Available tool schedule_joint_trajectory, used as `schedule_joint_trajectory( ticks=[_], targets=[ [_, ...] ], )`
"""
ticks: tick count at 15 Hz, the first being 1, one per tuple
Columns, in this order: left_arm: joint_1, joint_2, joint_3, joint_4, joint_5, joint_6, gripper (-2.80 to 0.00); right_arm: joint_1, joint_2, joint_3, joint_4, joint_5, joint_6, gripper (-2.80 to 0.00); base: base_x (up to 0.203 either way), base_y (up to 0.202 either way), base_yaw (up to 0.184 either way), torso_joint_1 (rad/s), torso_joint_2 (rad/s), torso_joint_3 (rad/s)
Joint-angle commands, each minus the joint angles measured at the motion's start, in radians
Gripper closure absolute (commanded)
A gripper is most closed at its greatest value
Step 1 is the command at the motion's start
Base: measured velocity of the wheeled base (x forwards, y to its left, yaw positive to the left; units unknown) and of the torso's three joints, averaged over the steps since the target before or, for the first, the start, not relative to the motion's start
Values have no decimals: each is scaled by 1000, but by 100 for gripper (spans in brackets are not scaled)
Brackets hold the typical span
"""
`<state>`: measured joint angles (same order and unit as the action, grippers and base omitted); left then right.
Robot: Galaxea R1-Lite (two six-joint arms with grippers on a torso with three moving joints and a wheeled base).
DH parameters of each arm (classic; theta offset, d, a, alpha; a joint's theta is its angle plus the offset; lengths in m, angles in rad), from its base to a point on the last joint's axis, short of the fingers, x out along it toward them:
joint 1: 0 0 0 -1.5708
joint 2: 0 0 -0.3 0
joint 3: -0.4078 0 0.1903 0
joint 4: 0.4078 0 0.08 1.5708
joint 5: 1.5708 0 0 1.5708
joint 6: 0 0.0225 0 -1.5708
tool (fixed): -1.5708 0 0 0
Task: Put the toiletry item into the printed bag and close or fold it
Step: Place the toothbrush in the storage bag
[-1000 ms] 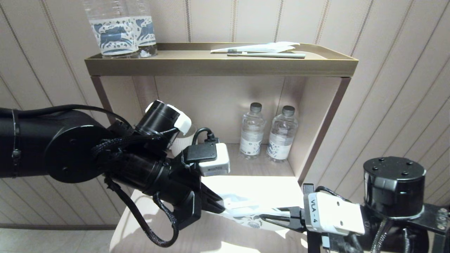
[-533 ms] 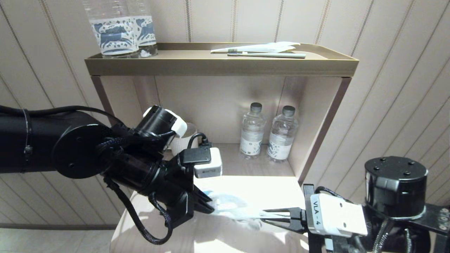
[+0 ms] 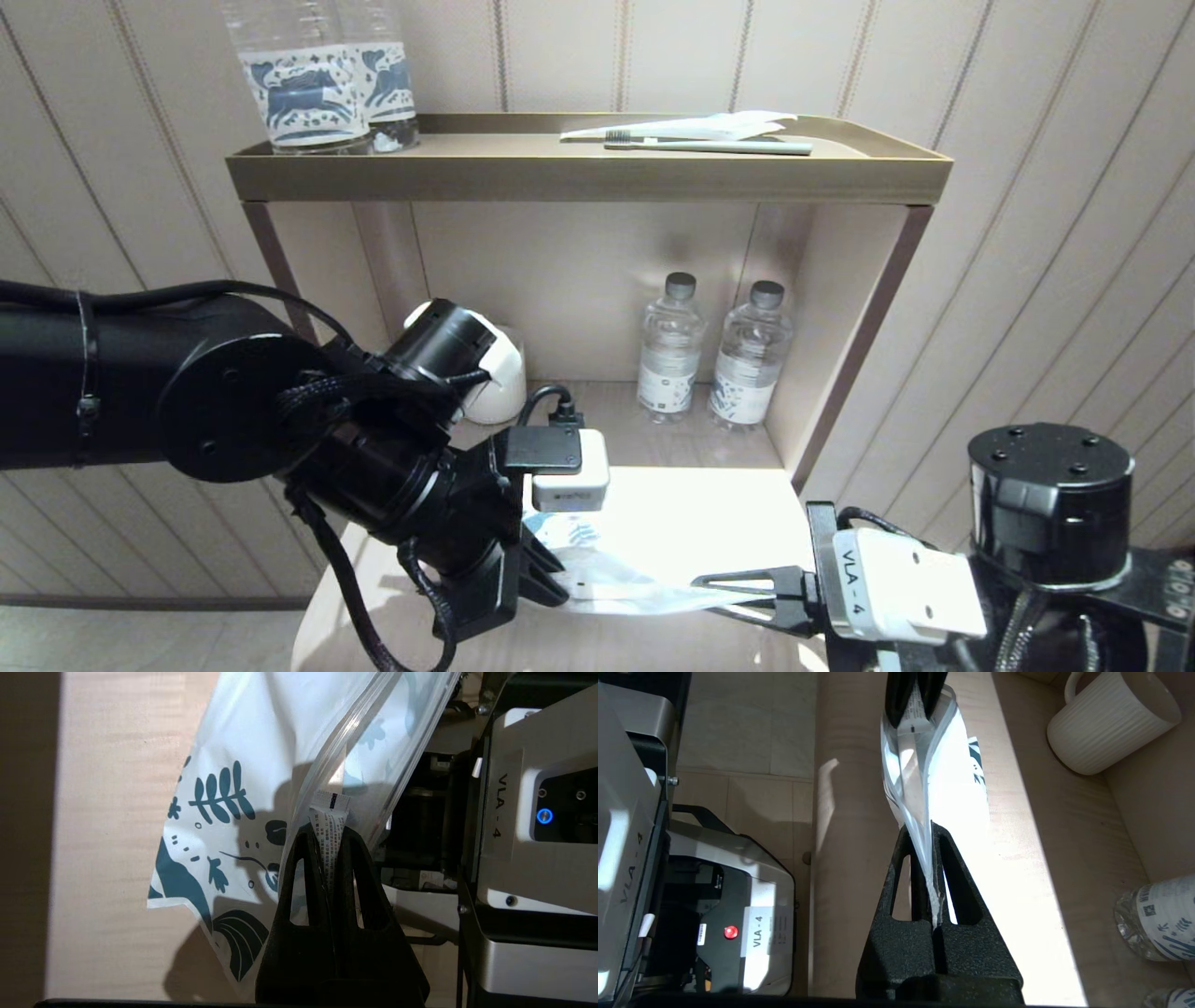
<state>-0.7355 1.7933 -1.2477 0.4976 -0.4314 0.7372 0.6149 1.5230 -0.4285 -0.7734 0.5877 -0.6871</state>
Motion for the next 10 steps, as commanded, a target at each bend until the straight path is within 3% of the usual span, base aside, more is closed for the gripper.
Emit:
schedule_joint_trajectory(
  ticks=[1, 5, 10],
  targets=[
    [-4, 23, -10, -9, -6, 2, 0, -12, -5, -5, -4, 7, 10, 0, 0, 0, 0, 0, 0, 0],
    [-13, 54, -42, -44, -56, -2, 0, -32, -20, -36, -6, 44, 117, 0, 0, 0, 0, 0, 0, 0],
    [-12, 36, -42, -47, -55, -2, 0, -37, 26, -62, -6, 43, 136, 0, 0, 0, 0, 0, 0, 0]
  ],
)
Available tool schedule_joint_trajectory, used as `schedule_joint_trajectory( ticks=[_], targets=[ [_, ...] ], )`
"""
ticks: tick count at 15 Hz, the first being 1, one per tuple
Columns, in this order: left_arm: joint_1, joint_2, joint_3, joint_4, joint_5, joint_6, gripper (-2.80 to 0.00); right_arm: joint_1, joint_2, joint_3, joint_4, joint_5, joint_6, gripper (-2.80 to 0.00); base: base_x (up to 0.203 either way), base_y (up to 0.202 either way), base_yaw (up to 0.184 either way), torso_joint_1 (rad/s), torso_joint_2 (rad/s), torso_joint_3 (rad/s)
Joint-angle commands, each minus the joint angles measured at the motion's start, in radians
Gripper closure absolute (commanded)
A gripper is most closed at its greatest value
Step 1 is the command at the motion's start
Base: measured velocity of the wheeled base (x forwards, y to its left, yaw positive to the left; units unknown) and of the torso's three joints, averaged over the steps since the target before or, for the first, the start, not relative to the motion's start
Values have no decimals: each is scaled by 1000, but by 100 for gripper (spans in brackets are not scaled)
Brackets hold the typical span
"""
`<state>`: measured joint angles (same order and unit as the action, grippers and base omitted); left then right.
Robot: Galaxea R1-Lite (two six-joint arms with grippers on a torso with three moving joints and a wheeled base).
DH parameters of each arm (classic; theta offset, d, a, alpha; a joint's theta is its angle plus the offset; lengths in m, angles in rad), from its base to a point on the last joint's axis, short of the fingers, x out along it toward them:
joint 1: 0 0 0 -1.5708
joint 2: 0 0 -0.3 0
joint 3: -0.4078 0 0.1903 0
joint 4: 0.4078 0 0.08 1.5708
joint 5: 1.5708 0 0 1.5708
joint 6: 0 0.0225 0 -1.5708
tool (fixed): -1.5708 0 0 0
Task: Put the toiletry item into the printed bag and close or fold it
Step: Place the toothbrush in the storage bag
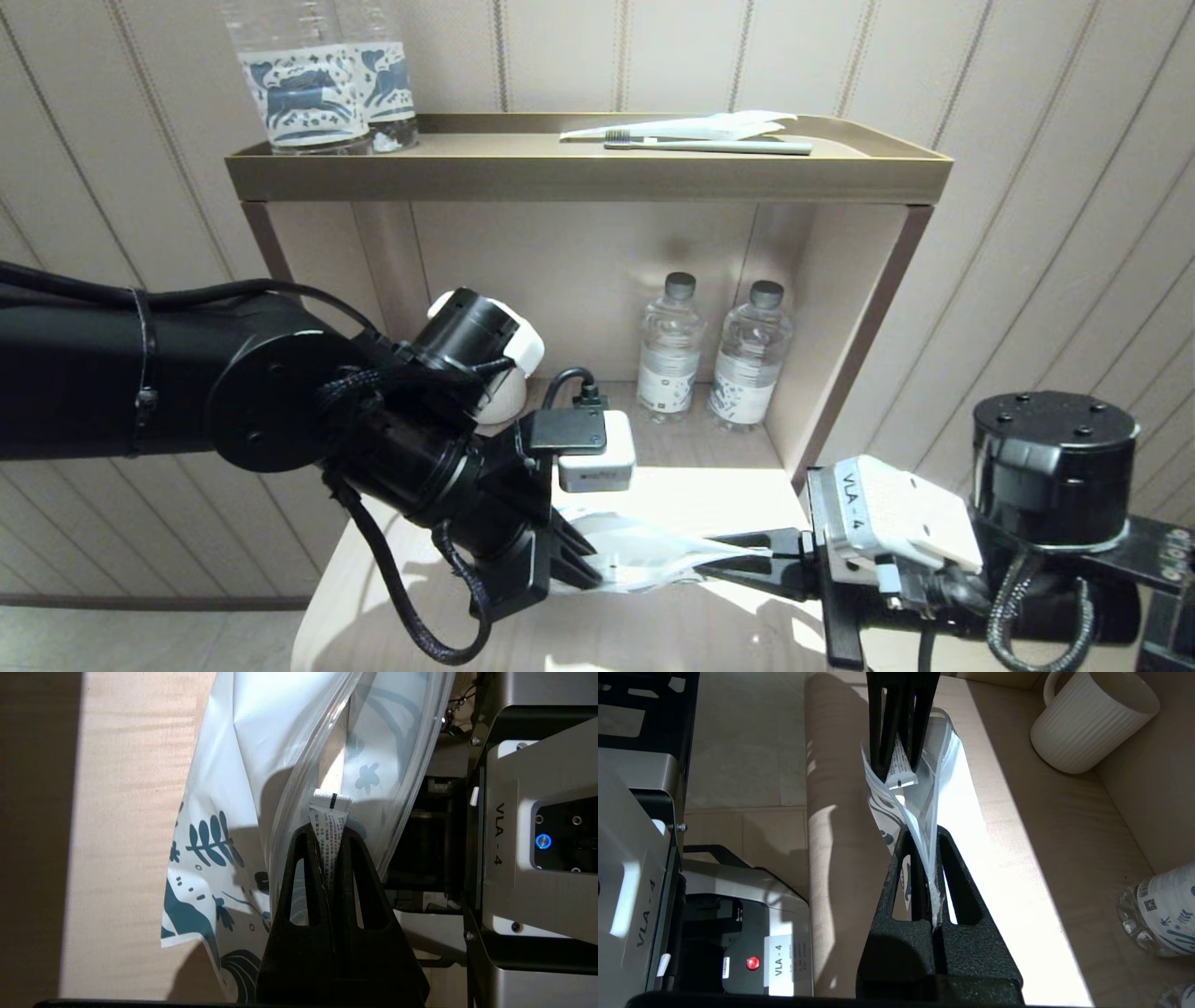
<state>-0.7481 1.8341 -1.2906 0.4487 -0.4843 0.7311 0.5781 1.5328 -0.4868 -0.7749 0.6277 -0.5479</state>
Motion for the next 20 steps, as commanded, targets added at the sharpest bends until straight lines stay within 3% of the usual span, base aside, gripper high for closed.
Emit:
schedule_joint_trajectory(
  ticks=[1, 5, 20],
  targets=[
    [1, -12, -2, 1, -3, 4, 0, -10, 19, -5, -4, 4, -3, 0, 0, 0, 0, 0, 0, 0],
    [27, -19, -45, -2, -5, 0, 0, -45, 52, -28, -3, 31, 10, 0, 0, 0, 0, 0, 0, 0],
    [39, -9, -70, 5, -10, -5, 0, -34, 112, -145, -3, 38, 71, 0, 0, 0, 0, 0, 0, 0]
  ],
)
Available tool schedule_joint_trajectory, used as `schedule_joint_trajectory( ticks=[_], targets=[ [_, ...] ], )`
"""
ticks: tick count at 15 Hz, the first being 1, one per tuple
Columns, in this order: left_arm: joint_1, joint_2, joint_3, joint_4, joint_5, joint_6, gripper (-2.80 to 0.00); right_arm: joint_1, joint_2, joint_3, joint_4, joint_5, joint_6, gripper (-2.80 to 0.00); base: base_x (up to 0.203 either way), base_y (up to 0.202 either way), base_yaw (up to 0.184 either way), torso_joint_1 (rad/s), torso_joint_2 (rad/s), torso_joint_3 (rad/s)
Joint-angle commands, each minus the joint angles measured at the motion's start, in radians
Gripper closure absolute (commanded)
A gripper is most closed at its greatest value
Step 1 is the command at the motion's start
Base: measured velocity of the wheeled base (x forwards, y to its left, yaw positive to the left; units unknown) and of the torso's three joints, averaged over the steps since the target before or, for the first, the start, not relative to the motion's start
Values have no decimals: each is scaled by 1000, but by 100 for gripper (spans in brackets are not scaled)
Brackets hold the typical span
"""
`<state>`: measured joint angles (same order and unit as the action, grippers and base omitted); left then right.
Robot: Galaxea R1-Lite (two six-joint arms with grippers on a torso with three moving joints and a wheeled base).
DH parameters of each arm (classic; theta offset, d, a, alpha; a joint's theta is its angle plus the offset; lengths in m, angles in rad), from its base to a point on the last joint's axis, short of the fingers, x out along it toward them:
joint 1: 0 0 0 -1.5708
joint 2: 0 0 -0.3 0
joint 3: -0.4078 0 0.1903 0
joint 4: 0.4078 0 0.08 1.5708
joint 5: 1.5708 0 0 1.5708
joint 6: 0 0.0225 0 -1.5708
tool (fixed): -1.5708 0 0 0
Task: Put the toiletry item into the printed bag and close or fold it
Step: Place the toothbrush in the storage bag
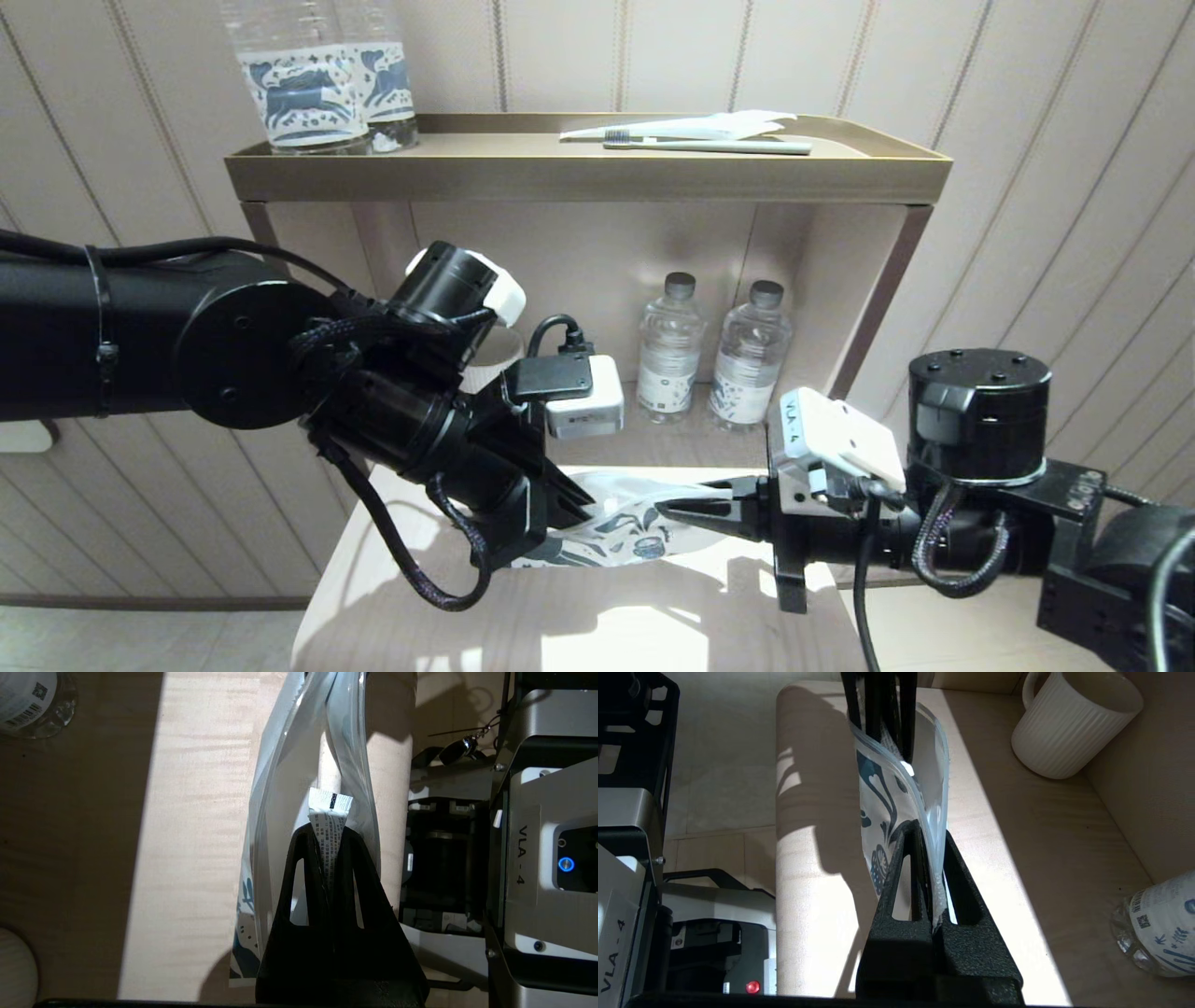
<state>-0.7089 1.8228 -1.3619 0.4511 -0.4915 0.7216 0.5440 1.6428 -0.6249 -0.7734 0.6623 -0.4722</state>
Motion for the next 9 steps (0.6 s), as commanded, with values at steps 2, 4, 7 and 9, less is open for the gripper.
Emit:
schedule_joint_trajectory(
  ticks=[2, 4, 7, 9],
  targets=[
    [0, 7, 2, -2, -4, 4, 0, 1, 5, -14, -6, 3, 6, 0, 0, 0, 0, 0, 0, 0],
    [0, 15, -9, -5, -3, 4, 0, -1, 15, -23, -6, 2, 6, 0, 0, 0, 0, 0, 0, 0],
    [0, 18, -22, -6, -2, 4, 0, -4, 26, -27, -6, 2, 4, 0, 0, 0, 0, 0, 0, 0],
    [0, 18, -38, -5, -1, 5, 0, -4, 26, -29, -6, 0, 4, 0, 0, 0, 0, 0, 0, 0]
  ],
)
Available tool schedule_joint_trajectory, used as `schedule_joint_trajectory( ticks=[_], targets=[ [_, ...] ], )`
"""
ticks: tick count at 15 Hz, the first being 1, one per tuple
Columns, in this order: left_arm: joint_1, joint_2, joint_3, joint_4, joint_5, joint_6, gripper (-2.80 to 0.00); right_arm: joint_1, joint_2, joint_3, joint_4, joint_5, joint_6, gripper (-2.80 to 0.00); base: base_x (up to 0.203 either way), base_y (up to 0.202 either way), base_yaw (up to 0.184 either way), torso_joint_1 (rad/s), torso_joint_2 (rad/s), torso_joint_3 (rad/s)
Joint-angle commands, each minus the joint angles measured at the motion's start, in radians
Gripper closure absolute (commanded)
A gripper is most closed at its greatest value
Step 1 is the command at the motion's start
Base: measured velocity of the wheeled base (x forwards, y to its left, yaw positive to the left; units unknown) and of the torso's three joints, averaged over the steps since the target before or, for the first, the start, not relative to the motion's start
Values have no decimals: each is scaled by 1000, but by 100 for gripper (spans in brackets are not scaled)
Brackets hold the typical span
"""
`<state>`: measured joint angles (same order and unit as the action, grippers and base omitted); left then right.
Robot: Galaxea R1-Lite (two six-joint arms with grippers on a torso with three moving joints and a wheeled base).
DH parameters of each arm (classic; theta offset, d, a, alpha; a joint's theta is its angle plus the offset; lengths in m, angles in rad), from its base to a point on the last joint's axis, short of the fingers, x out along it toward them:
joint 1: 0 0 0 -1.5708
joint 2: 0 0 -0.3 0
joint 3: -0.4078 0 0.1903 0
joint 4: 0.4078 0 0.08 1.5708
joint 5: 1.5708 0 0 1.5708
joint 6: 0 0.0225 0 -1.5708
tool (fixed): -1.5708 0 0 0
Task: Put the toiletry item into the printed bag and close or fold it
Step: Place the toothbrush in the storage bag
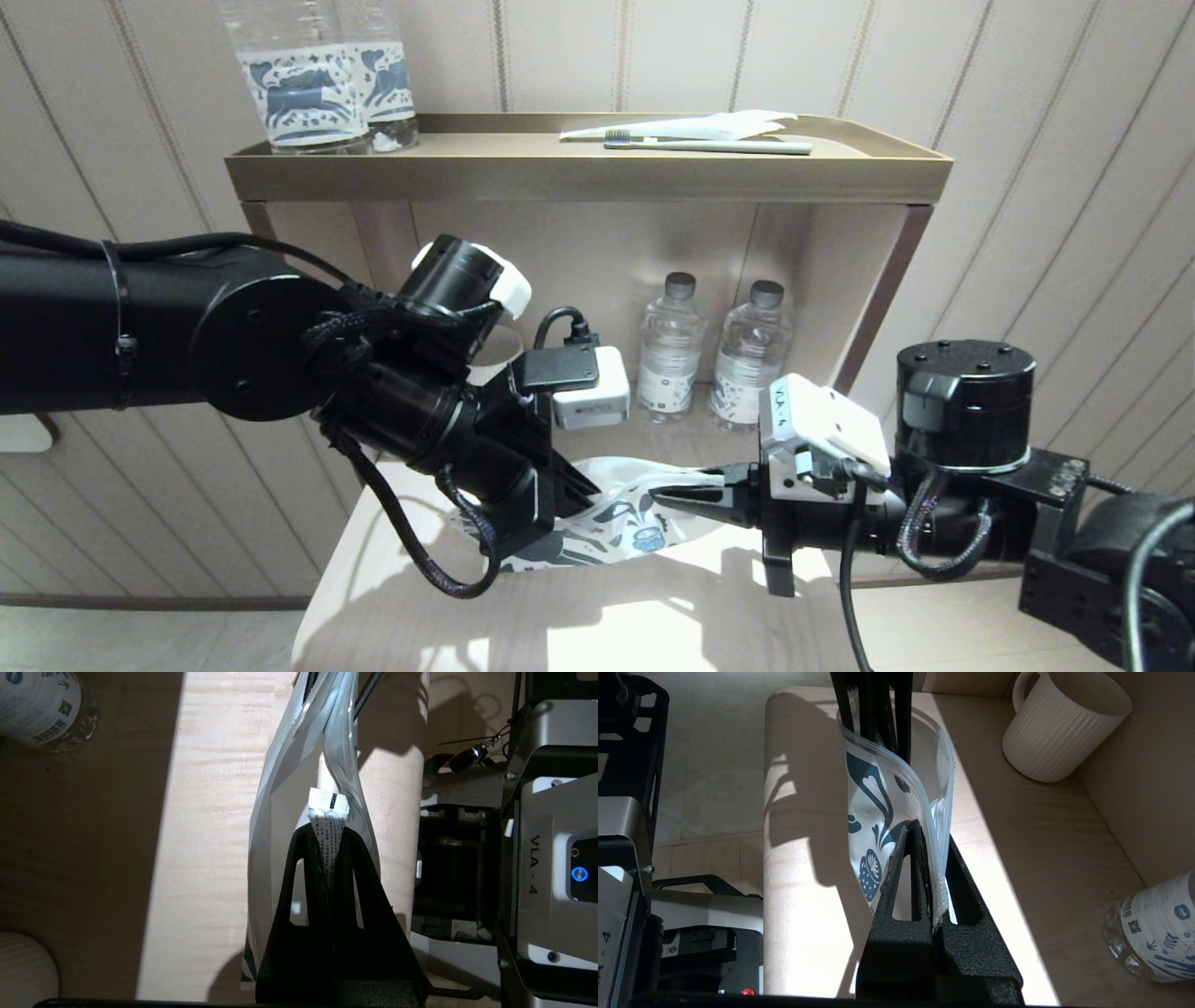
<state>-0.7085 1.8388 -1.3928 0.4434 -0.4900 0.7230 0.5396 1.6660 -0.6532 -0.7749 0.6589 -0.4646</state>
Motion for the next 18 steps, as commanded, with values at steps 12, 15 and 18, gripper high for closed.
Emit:
schedule_joint_trajectory(
  ticks=[12, 15, 18],
  targets=[
    [-3, 28, -34, 1, -5, -25, -280, -8, 5, 0, -4, 2, 1, 0, 0, 0, 0, 0, 0, 0],
    [-3, 28, -24, 1, -6, -23, -280, -7, 9, 0, -4, 2, 0, 0, 0, 0, 0, 0, 0, 0],
    [-3, 32, -16, 1, -14, -27, -280, -9, 18, 4, -4, 2, -3, 0, 0, 0, 0, 0, 0, 0]
  ],
)
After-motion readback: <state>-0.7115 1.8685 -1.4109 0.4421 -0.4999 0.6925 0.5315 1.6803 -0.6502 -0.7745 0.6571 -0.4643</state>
